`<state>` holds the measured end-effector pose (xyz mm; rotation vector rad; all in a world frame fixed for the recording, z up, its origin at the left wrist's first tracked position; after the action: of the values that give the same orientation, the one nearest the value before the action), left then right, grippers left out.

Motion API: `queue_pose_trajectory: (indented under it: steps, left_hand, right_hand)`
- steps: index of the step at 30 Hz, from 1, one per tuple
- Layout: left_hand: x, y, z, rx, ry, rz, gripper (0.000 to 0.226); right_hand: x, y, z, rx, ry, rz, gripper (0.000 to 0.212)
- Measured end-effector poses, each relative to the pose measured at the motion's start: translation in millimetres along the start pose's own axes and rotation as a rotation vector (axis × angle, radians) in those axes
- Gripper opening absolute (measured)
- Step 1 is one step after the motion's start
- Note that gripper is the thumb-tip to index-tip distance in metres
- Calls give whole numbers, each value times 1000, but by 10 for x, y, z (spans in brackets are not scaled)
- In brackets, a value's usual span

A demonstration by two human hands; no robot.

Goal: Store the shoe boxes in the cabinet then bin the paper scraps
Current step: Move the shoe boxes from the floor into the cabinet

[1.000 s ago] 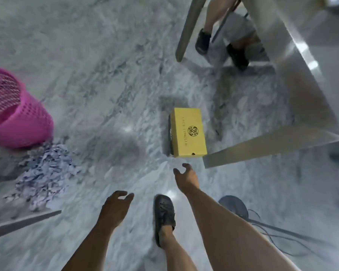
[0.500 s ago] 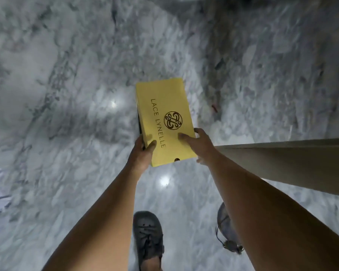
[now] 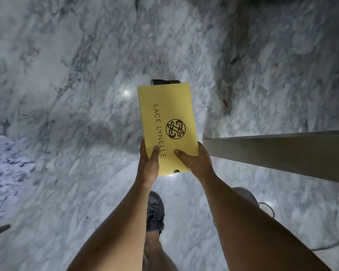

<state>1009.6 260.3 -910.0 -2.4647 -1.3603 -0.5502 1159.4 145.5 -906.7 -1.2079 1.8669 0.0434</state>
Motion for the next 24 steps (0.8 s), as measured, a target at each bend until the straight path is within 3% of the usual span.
queue_pose_trajectory:
  steps: [3, 8, 10, 15, 19, 24]
  left_hand:
    - [-254, -380, -470, 36, -28, -107, 53]
    - [-820, -1235, -1605, 110, -78, -318, 52]
    - [-1114, -1622, -2129, 150, -90, -399, 52]
    - [-2109, -2751, -3514, 390, -128, -559, 50]
    - [-2930, -3588, -4432, 591, -125, -784, 57]
    - [-3264, -4562, -5437, 814, -96, -832, 60]
  right_hand:
    - [-162, 139, -516, -52, -15, -92, 90]
    - [-616, 535, -1736, -211, -171, -243, 68]
    - [-768, 793, -2325, -289, -252, -312, 69]
    - [-881, 1623, -3970, -495, -450, -423, 70]
    - [-878, 2350, -5189, -649, -596, -451, 57]
    - [-1367, 3189, -6358, -759, -801, -442, 47]
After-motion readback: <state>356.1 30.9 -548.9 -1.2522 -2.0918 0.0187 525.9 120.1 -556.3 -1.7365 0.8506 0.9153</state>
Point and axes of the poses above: each hand's wrist, its own z-axis towards the middle knuckle, its own y-axis out of the palm, x = y × z, the point moved 5 cm from there along z, towards the middle knuckle, and after that the axes turned 13 degrees about -y, right-handed, at the moved point
